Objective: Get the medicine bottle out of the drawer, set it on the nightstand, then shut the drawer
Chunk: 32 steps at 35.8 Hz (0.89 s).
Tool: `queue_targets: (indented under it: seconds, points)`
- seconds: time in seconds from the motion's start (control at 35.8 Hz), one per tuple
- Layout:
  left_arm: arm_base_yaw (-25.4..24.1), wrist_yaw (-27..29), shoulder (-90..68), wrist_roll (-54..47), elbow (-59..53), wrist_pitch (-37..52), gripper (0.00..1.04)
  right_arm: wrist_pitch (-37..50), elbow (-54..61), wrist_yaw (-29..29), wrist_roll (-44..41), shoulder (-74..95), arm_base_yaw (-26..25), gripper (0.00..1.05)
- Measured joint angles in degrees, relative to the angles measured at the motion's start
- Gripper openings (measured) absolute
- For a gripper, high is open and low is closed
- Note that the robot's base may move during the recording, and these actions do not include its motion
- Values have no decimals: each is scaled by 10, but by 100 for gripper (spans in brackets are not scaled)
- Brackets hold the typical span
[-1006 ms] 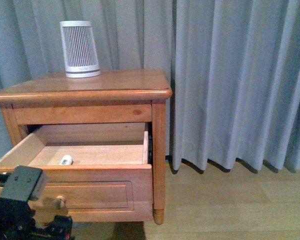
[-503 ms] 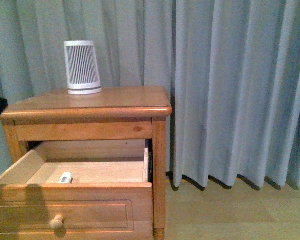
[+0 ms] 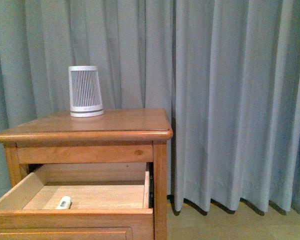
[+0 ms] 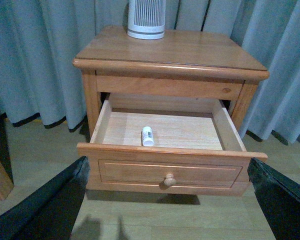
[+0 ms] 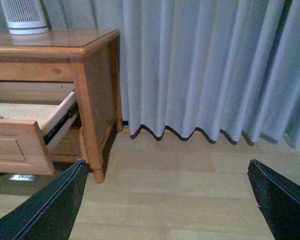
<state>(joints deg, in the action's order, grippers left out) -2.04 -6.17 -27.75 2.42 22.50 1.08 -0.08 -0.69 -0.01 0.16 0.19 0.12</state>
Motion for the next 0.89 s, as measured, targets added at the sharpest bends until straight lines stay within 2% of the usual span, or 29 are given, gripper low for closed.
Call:
queue_targets:
  seconds: [0.06,0.08,0.14,0.25,0.53,0.89]
  points:
    - [0,0,1,0,0,0,98,0,0,0,0,0,0,98]
    - [5,19,5,-4,-5,11,95,0,0,0,0,0,0,98]
    - [16,55,23,-12,-37,55,80,0,0,0,0,0,0,98]
    - [18,61,54,-16,-86,71,53,0,0,0,0,0,0,98]
    - [19,61,107,-17,-147,77,3,0,0,0,0,0,0,98]
    - [19,62,163,-19,-187,68,3,0,0,0,0,0,0,98]
